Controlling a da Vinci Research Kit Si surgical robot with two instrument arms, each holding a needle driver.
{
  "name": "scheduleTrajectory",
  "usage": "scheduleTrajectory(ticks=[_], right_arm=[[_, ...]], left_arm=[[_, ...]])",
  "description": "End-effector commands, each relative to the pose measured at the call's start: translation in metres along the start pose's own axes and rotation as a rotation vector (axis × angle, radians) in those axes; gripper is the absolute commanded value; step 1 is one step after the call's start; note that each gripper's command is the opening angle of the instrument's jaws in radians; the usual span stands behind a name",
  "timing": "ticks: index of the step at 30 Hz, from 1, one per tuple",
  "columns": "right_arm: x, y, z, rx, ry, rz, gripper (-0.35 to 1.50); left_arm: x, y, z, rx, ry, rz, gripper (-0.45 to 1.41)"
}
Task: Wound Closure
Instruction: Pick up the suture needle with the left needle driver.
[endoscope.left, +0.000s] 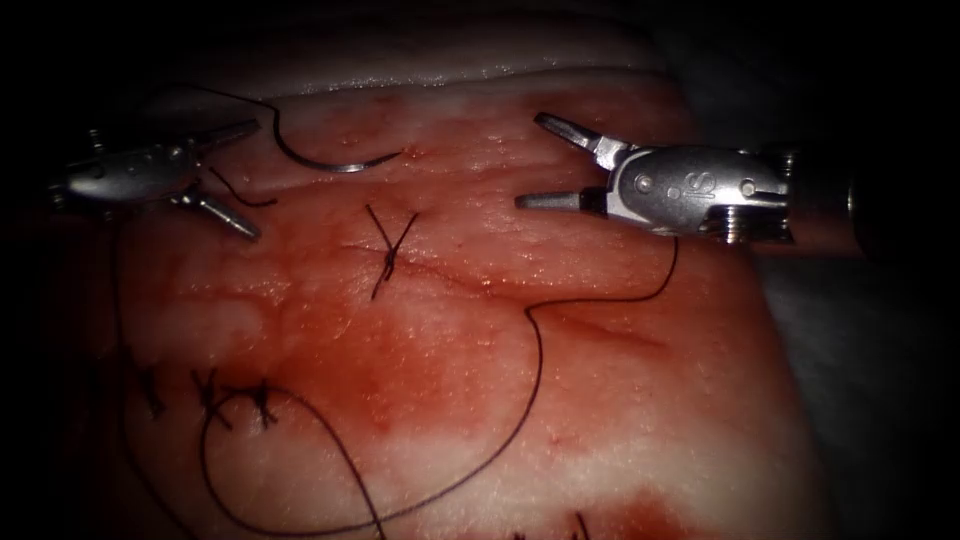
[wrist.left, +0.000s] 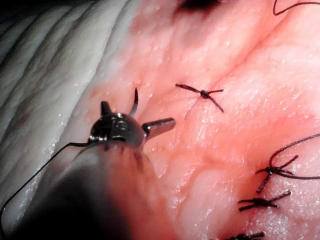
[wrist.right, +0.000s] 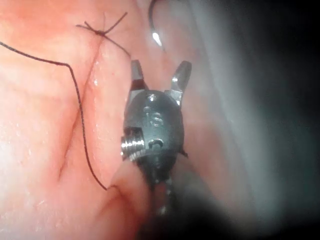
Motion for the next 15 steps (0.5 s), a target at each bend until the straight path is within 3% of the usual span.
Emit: scheduleTrajectory(ticks=[1,4,15], right_arm=[[-0.0001,-0.0001,0.0009,0.001,0.003,-0.001,1.47],[-0.0001,0.0,0.0008,0.004,0.001,-0.001,1.47],[-0.0001,0.0002,0.0006,0.016,-0.009,-0.002,1.45]], left_arm=[[0.0003,-0.0008,0.0014,0.017,-0.013,0.008,0.46],[0.001,-0.0021,0.0043,0.039,-0.064,-0.001,0.46],[-0.0018,-0.003,0.0108,-0.103,-0.36,0.042,0.49]])
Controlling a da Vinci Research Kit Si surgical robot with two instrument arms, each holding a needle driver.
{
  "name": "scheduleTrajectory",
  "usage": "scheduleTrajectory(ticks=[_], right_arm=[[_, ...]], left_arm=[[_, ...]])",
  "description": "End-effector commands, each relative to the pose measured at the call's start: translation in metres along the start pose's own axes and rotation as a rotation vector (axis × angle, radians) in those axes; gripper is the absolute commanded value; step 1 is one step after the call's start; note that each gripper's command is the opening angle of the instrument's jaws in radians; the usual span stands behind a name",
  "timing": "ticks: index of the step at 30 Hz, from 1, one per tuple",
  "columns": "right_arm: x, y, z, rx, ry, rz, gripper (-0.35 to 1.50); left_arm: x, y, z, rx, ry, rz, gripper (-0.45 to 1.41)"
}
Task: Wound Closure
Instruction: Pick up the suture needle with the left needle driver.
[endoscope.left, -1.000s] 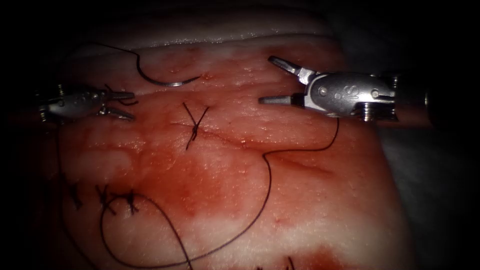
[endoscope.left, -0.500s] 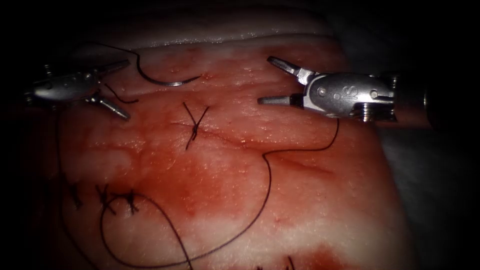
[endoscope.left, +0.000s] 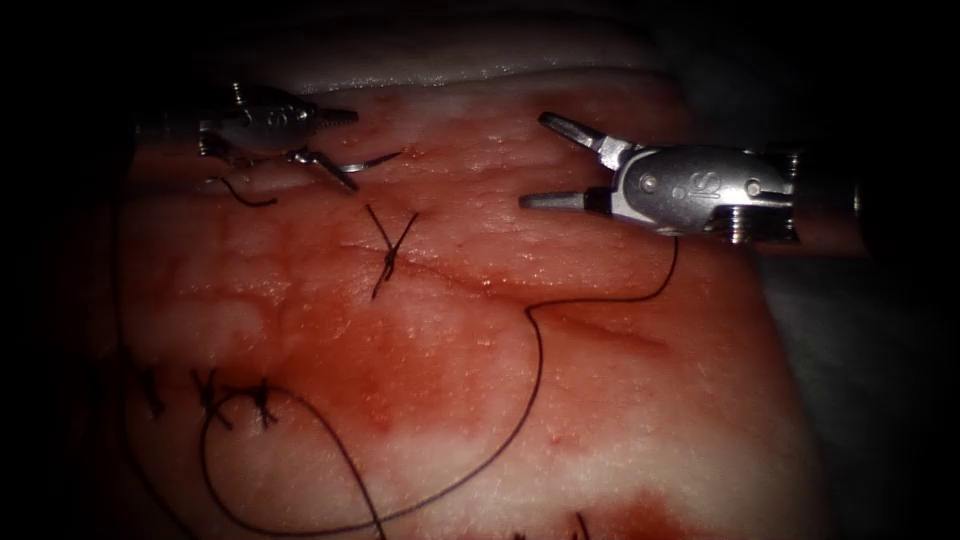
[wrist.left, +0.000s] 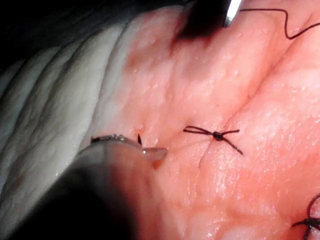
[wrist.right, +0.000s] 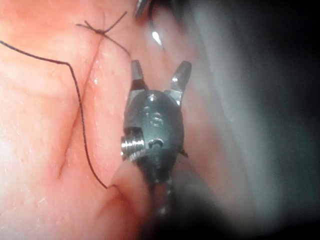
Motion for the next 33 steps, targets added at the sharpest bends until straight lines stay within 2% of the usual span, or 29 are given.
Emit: scheduleTrajectory(ticks=[1,5,12,16,18,19,25,29,33], right_arm=[[-0.0001,-0.0001,0.001,0.0,0.003,-0.001,1.45],[-0.0001,-0.0001,0.0009,0.0,0.003,-0.001,1.45],[0.0,-0.0002,0.0009,0.0,0.003,-0.001,1.45],[0.0,-0.0003,0.001,-0.001,0.003,-0.001,1.45],[0.0,-0.0003,0.0009,-0.001,0.003,-0.001,1.45],[0.0,-0.0003,0.0009,-0.001,0.003,-0.001,1.45],[0.0,-0.0002,0.001,-0.002,0.002,-0.001,1.45],[-0.0001,0.0,0.0009,0.01,-0.008,-0.009,1.43],[-0.0003,0.0004,0.0003,0.081,-0.084,0.083,1.33]], left_arm=[[0.0003,-0.0006,0.0008,-0.005,-0.011,-0.004,0.49],[0.0006,-0.0016,0.002,-0.036,-0.072,-0.037,0.42],[0.0003,-0.0015,0.0031,-0.077,-0.165,-0.069,-0.05],[-0.0003,-0.0012,0.0039,-0.086,-0.193,-0.057,-0.08],[-0.0006,-0.0012,0.0042,-0.092,-0.209,-0.051,-0.25],[-0.0006,-0.0012,0.0043,-0.093,-0.212,-0.05,-0.43],[0.0002,-0.0022,0.003,-0.054,-0.226,-0.017,-0.45],[0.0014,-0.0022,0.0015,0.007,-0.16,0.043,-0.45],[0.0035,-0.0007,-0.0003,0.057,-0.08,0.117,-0.45]])
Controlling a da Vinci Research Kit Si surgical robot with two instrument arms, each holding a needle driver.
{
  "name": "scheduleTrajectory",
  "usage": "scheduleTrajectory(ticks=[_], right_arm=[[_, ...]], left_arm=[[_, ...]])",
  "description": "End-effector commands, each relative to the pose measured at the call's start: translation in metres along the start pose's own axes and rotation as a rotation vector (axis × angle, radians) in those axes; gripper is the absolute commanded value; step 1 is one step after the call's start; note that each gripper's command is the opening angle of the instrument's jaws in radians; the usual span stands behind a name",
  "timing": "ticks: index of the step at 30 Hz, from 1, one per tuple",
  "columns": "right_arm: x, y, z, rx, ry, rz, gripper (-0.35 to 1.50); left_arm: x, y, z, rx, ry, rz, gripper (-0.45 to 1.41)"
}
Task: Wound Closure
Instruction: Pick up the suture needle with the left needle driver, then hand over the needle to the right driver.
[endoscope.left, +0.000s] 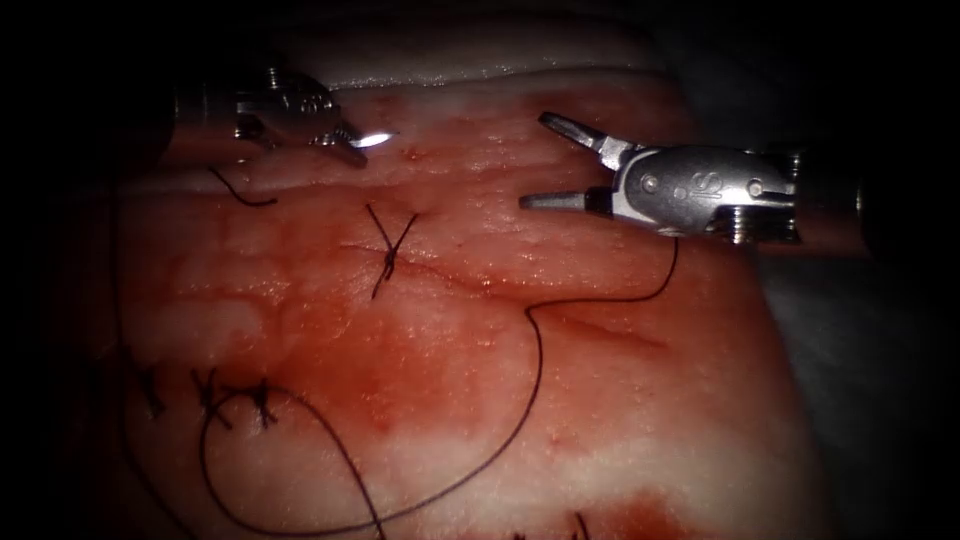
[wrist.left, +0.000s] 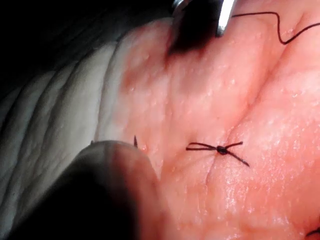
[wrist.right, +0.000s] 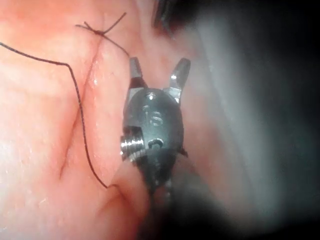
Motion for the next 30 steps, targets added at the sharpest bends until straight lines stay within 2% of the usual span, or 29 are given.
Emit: scheduleTrajectory(ticks=[1,8,11,12,17,22,23,30], right_arm=[[-0.0001,0.0,0.0005,0.026,-0.023,0.032,1.3],[-0.0001,0.0015,-0.0014,0.076,-0.044,0.26,1.23],[-0.0002,0.0015,-0.0021,0.089,-0.043,0.318,0.96],[-0.0002,0.0016,-0.0021,0.092,-0.043,0.329,0.93],[-0.0006,0.0016,-0.002,0.178,-0.019,0.51,1.08],[-0.001,0.0016,-0.0016,0.238,-0.004,0.664,1.05],[-0.001,0.0017,-0.0013,0.267,0.024,0.747,0.98],[-0.0004,0.001,-0.0001,0.374,0.133,0.97,1.01]], left_arm=[[0.001,-0.0002,0.0,0.013,0.024,0.01,-0.45],[0.0061,0.0022,-0.0031,0.06,0.259,0.127,-0.45],[0.0076,0.0036,-0.0037,0.056,0.339,0.227,-0.45],[0.0079,0.0041,-0.0038,0.055,0.358,0.262,-0.45],[0.0089,0.0068,-0.0051,0.04,0.528,0.411,-0.45],[0.0088,0.0088,-0.0066,0.081,0.655,0.556,-0.45],[0.0087,0.0096,-0.0071,0.083,0.697,0.608,-0.45],[0.0087,0.013,-0.0084,0.053,0.849,0.775,-0.45]])
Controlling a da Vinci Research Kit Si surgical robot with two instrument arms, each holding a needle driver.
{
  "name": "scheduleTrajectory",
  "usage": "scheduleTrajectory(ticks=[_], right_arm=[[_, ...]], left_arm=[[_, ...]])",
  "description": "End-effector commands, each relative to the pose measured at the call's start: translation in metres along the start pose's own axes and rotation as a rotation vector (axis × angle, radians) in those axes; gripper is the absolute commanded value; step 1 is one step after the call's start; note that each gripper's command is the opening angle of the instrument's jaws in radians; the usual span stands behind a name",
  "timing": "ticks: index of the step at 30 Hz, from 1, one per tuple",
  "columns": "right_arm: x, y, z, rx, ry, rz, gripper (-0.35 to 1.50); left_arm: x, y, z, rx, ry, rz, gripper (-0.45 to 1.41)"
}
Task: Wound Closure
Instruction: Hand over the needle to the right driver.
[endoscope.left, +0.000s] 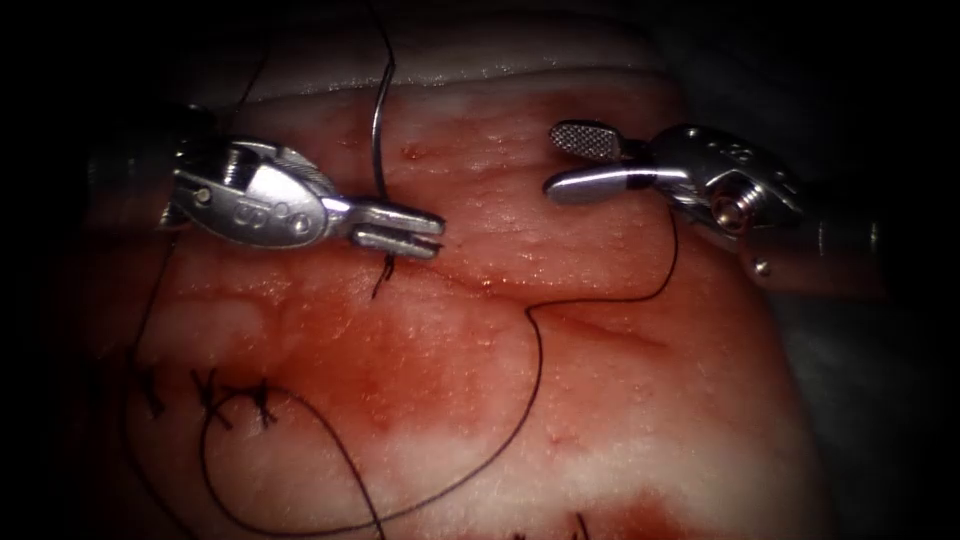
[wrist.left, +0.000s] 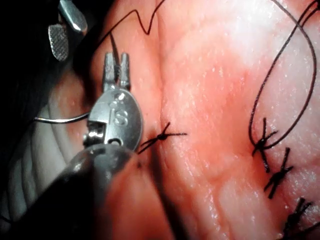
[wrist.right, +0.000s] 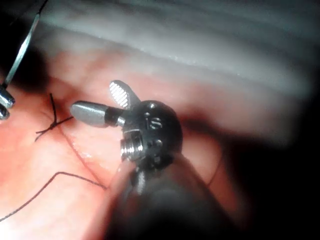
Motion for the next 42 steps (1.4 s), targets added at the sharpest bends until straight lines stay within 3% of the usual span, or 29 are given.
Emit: scheduleTrajectory(ticks=[1,7,16,25,42], right_arm=[[0.0,-0.0001,0.0017,0.032,0.009,0.029,1.03],[-0.0005,-0.0016,0.004,0.169,0.026,0.195,1.06],[-0.0014,-0.0045,0.007,0.289,0.065,0.306,1.1],[-0.0016,-0.0054,0.0091,0.292,0.115,0.372,1.11],[-0.0021,-0.0074,0.0107,0.295,0.116,0.425,1.18]], left_arm=[[-0.0002,-0.0001,0.0006,-0.003,0.015,0.027,-0.45],[0.0014,0.0011,0.0014,0.015,0.084,0.165,-0.45],[0.0018,0.0015,0.0014,0.087,0.118,0.21,-0.45],[0.0024,0.0016,0.0013,0.106,0.091,0.243,-0.45],[0.0026,0.0012,0.0021,0.111,0.076,0.246,-0.45]])
